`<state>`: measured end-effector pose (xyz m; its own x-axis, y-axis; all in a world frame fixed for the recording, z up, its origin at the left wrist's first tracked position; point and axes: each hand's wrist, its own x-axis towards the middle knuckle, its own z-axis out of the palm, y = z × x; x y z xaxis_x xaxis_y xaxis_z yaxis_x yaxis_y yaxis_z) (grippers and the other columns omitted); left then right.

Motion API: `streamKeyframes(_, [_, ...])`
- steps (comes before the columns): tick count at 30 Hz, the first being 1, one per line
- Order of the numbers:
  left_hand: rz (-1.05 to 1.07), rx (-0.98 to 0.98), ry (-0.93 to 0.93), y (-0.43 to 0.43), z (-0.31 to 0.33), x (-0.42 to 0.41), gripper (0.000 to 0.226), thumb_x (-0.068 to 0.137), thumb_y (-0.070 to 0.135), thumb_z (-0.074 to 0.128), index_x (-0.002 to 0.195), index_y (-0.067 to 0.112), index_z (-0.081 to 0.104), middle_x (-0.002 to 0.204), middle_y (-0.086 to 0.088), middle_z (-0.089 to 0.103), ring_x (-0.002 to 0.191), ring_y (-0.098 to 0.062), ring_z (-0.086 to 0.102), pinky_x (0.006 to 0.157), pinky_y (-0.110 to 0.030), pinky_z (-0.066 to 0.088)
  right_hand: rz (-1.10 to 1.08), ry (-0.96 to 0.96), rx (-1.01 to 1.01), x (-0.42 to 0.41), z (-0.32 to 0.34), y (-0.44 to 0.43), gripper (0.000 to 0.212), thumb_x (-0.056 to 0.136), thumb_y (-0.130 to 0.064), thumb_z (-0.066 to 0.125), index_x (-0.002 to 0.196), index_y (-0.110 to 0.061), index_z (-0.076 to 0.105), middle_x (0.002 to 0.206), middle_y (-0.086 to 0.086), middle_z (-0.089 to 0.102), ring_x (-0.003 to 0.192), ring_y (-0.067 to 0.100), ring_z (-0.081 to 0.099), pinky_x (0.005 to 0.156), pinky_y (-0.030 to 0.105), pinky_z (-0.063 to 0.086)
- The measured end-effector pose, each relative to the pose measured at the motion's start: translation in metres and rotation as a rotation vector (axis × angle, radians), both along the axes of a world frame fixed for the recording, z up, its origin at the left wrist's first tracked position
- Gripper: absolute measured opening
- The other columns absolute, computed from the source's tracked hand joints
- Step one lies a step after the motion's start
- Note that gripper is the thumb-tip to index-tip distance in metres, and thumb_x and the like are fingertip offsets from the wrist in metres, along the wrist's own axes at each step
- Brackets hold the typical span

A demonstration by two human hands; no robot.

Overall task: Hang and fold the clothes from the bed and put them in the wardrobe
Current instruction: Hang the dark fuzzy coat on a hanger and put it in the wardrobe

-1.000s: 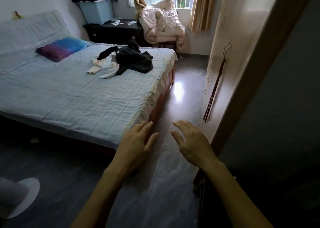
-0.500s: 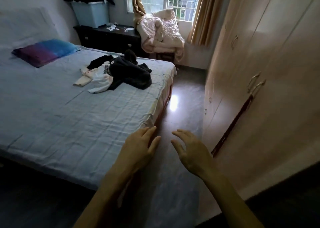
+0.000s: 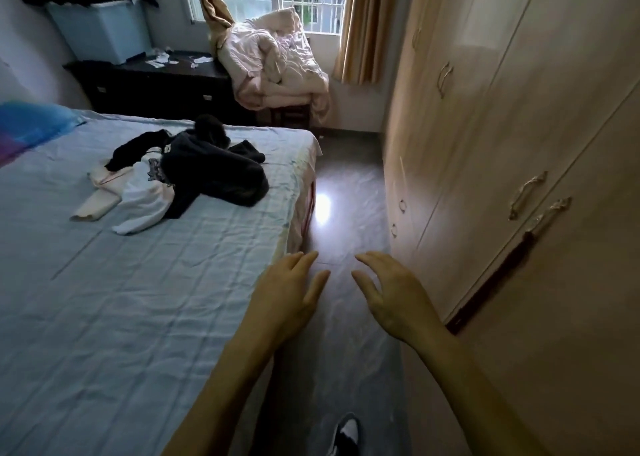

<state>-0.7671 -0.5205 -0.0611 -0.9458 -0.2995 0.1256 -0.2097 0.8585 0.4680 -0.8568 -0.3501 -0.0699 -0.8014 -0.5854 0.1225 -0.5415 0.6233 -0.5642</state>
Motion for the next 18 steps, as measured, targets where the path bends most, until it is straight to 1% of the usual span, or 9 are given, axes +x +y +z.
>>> streamKeyframes(3, [0.006, -0.021, 0.013, -0.014, -0.001, -0.055, 0.055, 0.096, 0.052, 0.032, 0.139, 0.02, 0.045, 0.14, -0.004, 0.049, 0.126, -0.019, 0.046, 0.107, -0.038, 0.036, -0.01, -0.008, -0.008, -0.054, -0.005, -0.014, 0.048, 0.096, -0.051, 0.037, 0.14, -0.031, 0.041, 0.147, -0.008, 0.04, 0.136, 0.01, 0.033, 0.114, 0.037, 0.029])
streamKeyframes(5, [0.016, -0.029, 0.013, -0.022, 0.001, -0.095, 0.056, 0.095, 0.053, 0.029, 0.139, 0.021, 0.044, 0.14, -0.002, 0.049, 0.126, -0.017, 0.045, 0.108, -0.036, 0.035, -0.022, -0.015, -0.013, -0.094, -0.004, -0.024, 0.048, 0.096, -0.051, 0.037, 0.14, -0.032, 0.04, 0.148, -0.008, 0.038, 0.138, 0.011, 0.031, 0.114, 0.037, 0.028])
streamKeyframes(8, [0.015, -0.046, -0.022, -0.038, 0.002, -0.152, 0.054, 0.096, 0.052, 0.032, 0.14, 0.022, 0.042, 0.142, -0.001, 0.047, 0.129, -0.016, 0.043, 0.11, -0.034, 0.032, -0.029, -0.009, 0.006, -0.154, 0.002, -0.044, 0.048, 0.097, -0.05, 0.036, 0.141, -0.031, 0.039, 0.149, -0.007, 0.037, 0.138, 0.013, 0.031, 0.115, 0.038, 0.026])
streamKeyframes(12, [0.022, -0.062, -0.06, -0.069, 0.007, -0.216, 0.059, 0.095, 0.057, 0.03, 0.142, 0.023, 0.039, 0.143, -0.001, 0.045, 0.13, -0.017, 0.042, 0.11, -0.036, 0.031, -0.011, 0.005, 0.026, -0.223, 0.011, -0.078, 0.048, 0.097, -0.048, 0.037, 0.141, -0.03, 0.039, 0.15, -0.006, 0.037, 0.139, 0.013, 0.03, 0.114, 0.033, 0.024])
streamKeyframes(15, [0.049, -0.091, -0.102, -0.097, 0.01, -0.257, 0.073, 0.086, 0.067, 0.019, 0.143, 0.025, 0.036, 0.143, 0.0, 0.045, 0.129, -0.016, 0.041, 0.109, -0.034, 0.031, 0.011, -0.018, 0.024, -0.264, 0.012, -0.108, 0.048, 0.096, -0.05, 0.037, 0.141, -0.031, 0.04, 0.15, -0.008, 0.036, 0.138, 0.012, 0.031, 0.113, 0.032, 0.023])
streamKeyframes(18, [0.082, -0.066, -0.115, -0.129, 0.007, -0.301, 0.076, 0.083, 0.068, 0.016, 0.143, 0.026, 0.035, 0.142, 0.001, 0.045, 0.128, -0.015, 0.041, 0.106, -0.032, 0.03, 0.015, -0.027, -0.002, -0.305, 0.01, -0.139, 0.046, 0.096, -0.049, 0.039, 0.139, -0.033, 0.043, 0.148, -0.01, 0.039, 0.136, 0.009, 0.034, 0.108, 0.023, 0.022])
